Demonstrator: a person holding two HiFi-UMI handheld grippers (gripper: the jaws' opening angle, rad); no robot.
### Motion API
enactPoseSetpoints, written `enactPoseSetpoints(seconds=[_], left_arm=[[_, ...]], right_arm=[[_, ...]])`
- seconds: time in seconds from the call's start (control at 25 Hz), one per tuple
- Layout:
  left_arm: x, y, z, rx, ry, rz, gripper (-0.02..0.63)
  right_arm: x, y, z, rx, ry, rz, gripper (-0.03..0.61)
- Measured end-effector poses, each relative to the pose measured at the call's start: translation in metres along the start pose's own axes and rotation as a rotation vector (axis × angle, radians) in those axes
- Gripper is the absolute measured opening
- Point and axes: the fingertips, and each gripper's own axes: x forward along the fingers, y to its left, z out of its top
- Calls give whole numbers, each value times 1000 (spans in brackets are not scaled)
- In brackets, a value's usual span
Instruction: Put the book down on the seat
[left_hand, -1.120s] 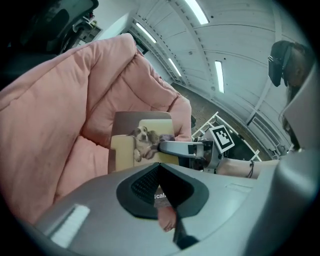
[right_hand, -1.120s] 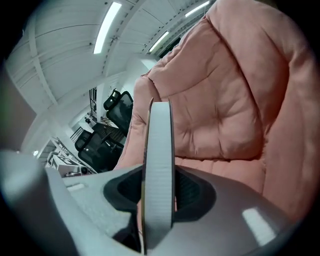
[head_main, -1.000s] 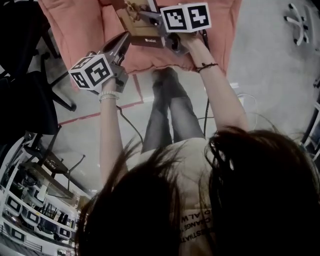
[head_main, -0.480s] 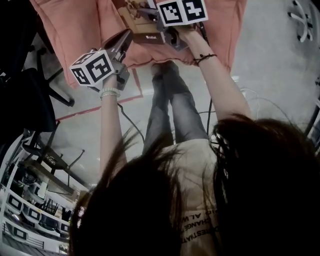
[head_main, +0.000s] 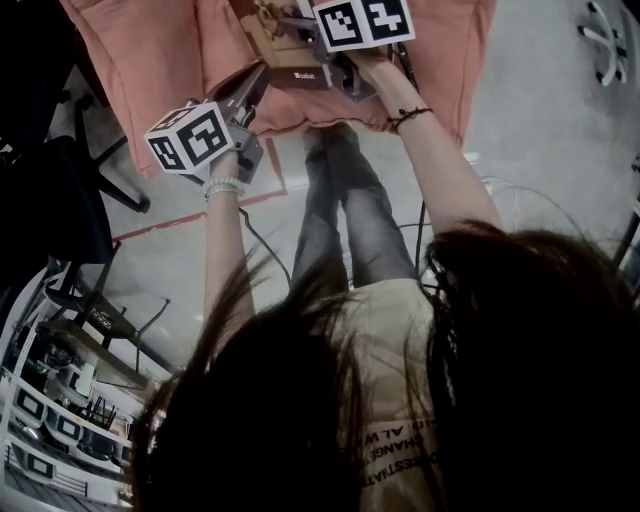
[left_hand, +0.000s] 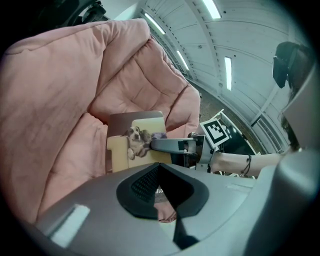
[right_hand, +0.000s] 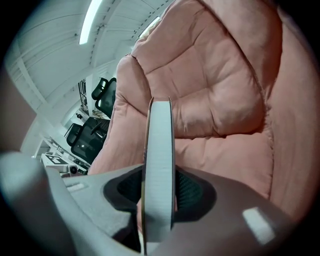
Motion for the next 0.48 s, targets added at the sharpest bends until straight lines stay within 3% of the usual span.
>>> enactPoseSetpoints(seconds=[0.28, 0.48], left_arm=[[-2, -2, -5, 0, -6, 4, -12], [2, -3, -1, -13, -17, -4, -12]], right_arm=[[-2, -11, -4, -23, 23, -84, 154], [-3, -20, -5, -43, 39, -146, 190]])
